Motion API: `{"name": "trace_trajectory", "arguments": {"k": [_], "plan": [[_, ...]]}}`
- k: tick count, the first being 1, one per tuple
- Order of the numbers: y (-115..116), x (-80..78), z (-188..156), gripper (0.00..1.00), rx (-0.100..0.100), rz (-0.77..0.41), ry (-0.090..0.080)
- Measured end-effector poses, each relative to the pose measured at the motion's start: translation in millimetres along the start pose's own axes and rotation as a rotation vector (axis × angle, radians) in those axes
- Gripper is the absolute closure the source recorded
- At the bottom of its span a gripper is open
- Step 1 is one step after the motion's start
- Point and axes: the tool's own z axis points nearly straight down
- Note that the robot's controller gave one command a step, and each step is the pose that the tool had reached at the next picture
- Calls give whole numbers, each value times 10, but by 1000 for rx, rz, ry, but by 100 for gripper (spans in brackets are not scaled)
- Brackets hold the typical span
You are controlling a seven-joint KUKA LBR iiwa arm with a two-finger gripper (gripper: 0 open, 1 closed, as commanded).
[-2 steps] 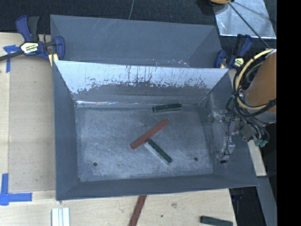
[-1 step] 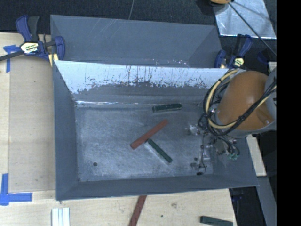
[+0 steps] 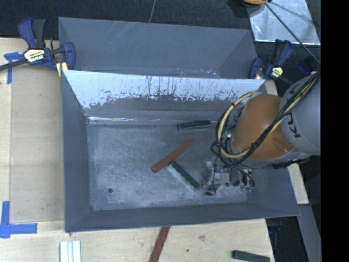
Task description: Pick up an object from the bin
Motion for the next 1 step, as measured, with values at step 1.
{"name": "trace_trajectory", "arguments": {"k": [1], "plan": [[0,5,4,0,0,-1,1]]}}
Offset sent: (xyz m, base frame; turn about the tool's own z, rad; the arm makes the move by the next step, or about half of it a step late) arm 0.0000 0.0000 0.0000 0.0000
